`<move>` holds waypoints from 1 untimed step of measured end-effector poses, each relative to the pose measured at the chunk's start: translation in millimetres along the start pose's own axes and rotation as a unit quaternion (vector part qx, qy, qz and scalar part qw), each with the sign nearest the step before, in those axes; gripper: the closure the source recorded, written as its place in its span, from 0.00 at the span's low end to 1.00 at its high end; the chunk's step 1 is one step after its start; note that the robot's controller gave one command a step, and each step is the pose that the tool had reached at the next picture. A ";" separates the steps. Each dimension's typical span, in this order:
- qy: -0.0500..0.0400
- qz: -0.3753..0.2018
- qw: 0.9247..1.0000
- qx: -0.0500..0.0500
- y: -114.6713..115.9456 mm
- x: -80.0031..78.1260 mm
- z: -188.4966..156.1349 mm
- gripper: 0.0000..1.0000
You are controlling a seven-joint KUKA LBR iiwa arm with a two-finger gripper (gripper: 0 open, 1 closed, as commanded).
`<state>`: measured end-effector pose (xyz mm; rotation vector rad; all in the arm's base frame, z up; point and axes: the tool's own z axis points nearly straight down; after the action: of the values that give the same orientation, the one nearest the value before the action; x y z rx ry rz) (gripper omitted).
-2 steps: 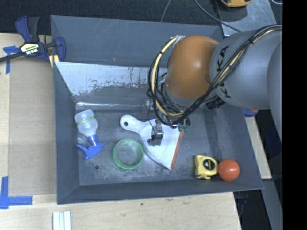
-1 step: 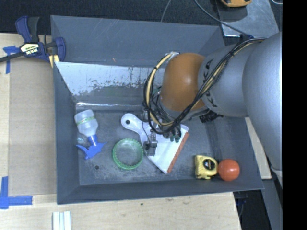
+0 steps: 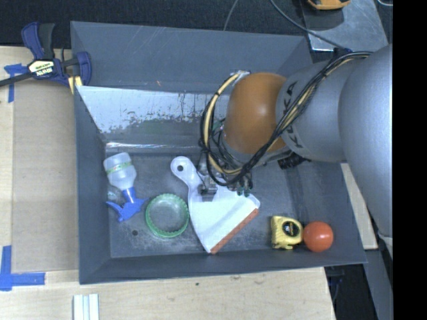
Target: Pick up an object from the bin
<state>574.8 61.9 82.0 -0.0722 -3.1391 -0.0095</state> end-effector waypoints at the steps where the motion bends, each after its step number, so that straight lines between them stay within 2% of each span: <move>1: -0.001 -0.112 0.994 0.000 -40.1 -6.6 9.9 1.00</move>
Offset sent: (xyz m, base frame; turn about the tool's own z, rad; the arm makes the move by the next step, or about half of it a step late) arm 0.0030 -0.0396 -0.0120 -0.2276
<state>579.6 21.6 71.8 0.2815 -3.1308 -0.0101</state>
